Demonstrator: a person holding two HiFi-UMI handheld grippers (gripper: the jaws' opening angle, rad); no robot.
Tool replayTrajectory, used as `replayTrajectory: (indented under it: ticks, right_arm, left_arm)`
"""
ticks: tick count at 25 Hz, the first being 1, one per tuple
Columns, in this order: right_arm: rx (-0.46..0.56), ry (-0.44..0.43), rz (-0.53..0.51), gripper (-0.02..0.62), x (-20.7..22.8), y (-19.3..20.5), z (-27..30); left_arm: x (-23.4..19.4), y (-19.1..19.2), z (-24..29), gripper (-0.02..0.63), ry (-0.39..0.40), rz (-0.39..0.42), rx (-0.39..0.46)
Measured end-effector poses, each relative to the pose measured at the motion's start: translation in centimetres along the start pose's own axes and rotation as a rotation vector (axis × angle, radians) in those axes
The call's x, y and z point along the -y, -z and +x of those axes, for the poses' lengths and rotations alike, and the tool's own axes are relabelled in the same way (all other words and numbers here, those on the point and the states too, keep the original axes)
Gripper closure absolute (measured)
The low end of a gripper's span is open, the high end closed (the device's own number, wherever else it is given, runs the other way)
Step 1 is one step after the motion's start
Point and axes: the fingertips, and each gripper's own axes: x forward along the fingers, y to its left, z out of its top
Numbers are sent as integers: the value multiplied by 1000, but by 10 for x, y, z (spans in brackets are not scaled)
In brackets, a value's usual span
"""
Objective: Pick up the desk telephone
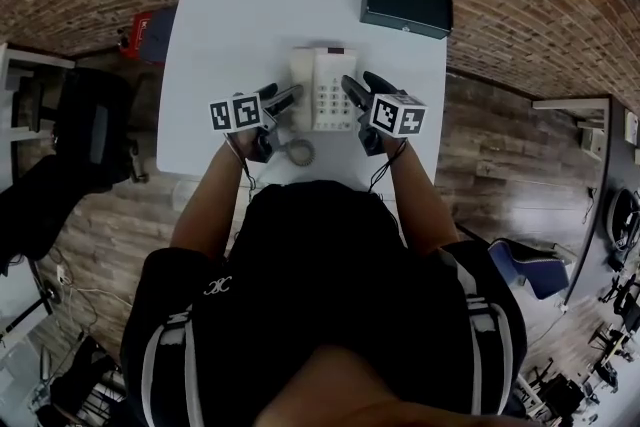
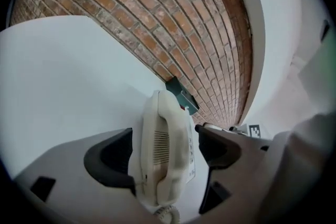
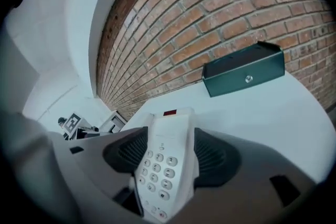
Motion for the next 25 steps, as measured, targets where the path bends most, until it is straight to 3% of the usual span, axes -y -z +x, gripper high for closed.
replayTrajectory:
  ticks: [7,17,21,25]
  right_arm:
    - [-115,-40,48,350,15,17,24]
    - [-182,-104,146,350,14,31,43]
    - [-190,-136,249,350,14,36,45]
    - [-197,-133,267,350,15,39,44]
  left_arm:
    - [-9,3,21,233,13,-14,-63]
    - [-5,2,34,229,146,-104,-144]
    - [5,6,36,229,186,-71,-189]
    - [4,13,40,229,173,-57,-215]
